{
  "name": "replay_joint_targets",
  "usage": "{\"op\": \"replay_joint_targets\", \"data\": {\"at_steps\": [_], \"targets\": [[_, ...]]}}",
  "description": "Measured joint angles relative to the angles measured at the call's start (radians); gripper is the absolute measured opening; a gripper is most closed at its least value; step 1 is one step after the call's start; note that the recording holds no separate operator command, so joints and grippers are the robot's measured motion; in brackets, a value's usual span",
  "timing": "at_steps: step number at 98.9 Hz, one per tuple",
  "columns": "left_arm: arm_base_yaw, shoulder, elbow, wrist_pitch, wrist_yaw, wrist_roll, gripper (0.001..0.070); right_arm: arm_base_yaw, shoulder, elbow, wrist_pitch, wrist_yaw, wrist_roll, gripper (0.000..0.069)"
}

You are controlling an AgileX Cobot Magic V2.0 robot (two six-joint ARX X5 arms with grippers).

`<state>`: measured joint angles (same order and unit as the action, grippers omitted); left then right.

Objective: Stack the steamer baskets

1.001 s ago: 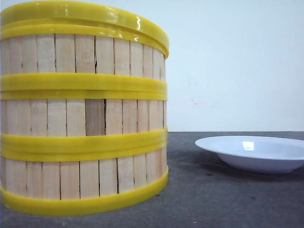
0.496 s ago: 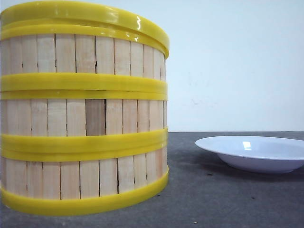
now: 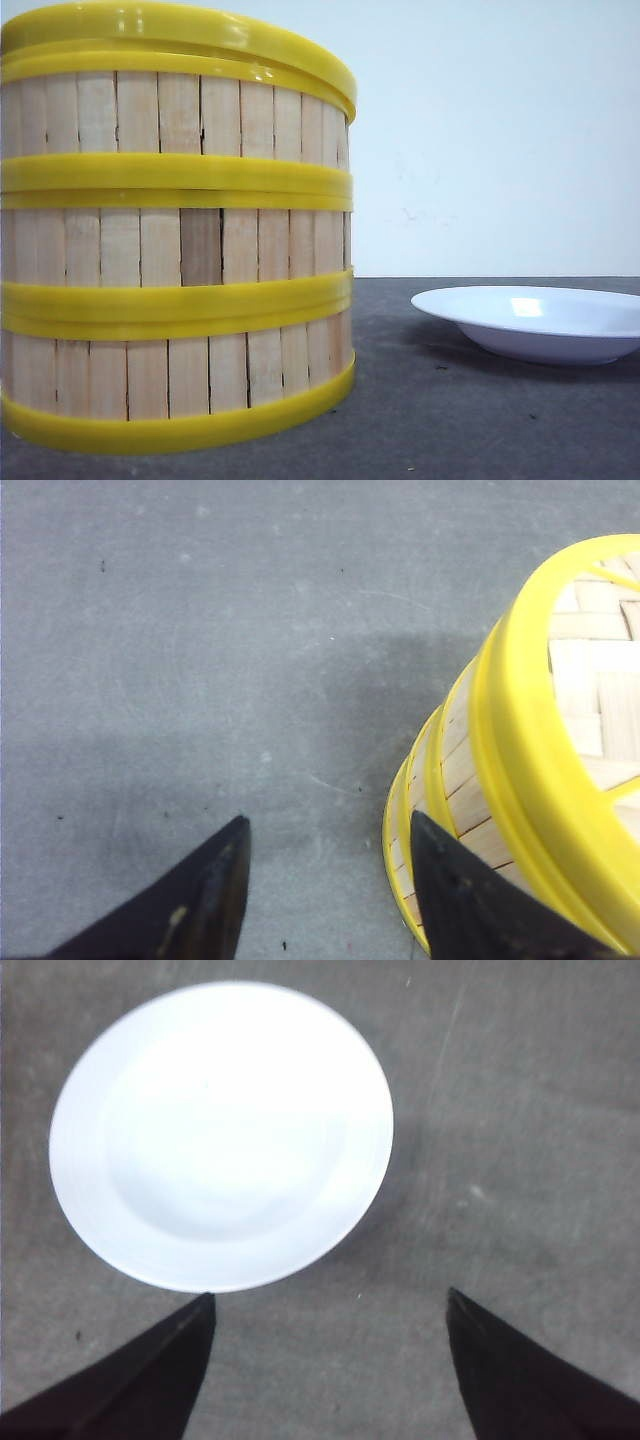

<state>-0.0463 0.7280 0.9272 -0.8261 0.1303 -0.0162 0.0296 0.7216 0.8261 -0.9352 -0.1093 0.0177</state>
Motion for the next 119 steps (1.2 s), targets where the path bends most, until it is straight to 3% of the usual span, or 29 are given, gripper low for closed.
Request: {"op": "replay_joint_targets", "data": {"at_steps": [20,27,31,40,50,119], "targets": [[0.0,0.008,0.0,0.0,0.0,0.0,0.0297,0.0,-0.004,-0.002,0.01,0.004,0.013,0.0454],[0.0,0.008,0.0,0.0,0.0,0.0,0.0229,0.0,-0.004,-0.002,0.01,0.004,0.014,0.0443],[0.0,0.008,0.0,0.0,0.0,0.0,0.015,0.0,-0.004,-0.002,0.01,0.004,0.016,0.0386],[0.0,0.008,0.0,0.0,0.0,-0.002,0.0042,0.0,-0.004,-0.002,0.01,0.004,0.016,0.013],[0.0,0.008,0.0,0.0,0.0,-0.003,0.0017,0.0,-0.003,-0.002,0.013,0.004,0.016,0.0041],[0.0,0.005,0.0,0.0,-0.012,0.002,0.0014,0.0,-0.003,-0.002,0.013,0.004,0.036,0.0017]]}}
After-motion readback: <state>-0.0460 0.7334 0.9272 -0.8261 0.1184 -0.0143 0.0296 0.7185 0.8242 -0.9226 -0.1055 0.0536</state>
